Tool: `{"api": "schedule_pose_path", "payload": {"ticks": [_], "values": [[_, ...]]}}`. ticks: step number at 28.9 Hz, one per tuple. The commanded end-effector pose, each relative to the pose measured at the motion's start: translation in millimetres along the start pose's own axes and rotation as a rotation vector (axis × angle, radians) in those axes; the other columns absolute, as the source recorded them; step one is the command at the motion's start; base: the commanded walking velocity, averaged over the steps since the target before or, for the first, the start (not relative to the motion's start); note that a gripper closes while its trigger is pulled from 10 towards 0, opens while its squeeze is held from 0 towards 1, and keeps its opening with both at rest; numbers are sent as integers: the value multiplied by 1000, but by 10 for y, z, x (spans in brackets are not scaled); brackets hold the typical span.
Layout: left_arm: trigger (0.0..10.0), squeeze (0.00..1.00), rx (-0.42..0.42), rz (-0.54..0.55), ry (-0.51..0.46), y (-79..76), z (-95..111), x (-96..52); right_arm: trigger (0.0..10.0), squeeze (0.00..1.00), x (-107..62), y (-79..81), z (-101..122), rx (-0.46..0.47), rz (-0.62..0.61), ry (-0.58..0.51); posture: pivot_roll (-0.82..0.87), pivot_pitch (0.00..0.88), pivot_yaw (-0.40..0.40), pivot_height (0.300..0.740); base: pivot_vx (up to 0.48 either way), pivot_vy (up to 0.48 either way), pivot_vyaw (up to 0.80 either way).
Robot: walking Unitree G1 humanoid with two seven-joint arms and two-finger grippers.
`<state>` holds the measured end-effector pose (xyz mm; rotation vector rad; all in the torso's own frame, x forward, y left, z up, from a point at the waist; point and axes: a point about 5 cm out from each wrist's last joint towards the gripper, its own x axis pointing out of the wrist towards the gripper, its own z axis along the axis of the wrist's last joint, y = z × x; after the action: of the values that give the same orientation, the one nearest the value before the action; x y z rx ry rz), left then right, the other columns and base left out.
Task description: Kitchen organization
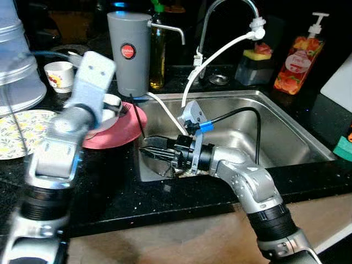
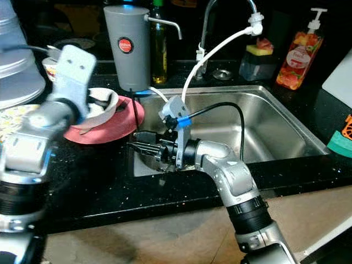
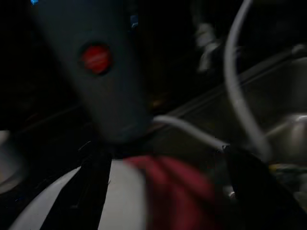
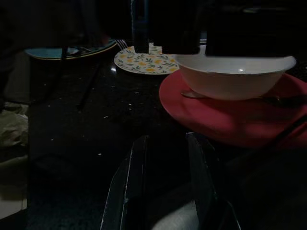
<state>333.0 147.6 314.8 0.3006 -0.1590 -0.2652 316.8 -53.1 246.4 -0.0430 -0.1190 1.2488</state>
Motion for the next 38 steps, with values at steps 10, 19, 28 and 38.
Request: {"api": "schedule_pose_path", "payload": {"ticks": [10, 19, 28, 38], "values": [[10000, 294, 30, 2, 274, -261, -472, 33, 10000, 0, -54, -58, 56, -43, -17, 12, -12, 63, -42, 740, 0, 0, 0], [10000, 0, -51, 4, 282, -305, -615, 46, 10000, 0, -60, -81, 45, -76, -56, 18, -13, 58, -42, 740, 0, 0, 0], [10000, 0, -28, 4, 308, -310, -720, 117, 10000, 0, -73, -102, 42, -85, -59, 26, -19, 65, -42, 740, 0, 0, 0], [10000, 0, -2, 6, 338, -173, -873, 231, 10000, 0, -75, -124, 49, -87, -57, 25, -21, 73, -47, 740, 0, 0, 0]]}}
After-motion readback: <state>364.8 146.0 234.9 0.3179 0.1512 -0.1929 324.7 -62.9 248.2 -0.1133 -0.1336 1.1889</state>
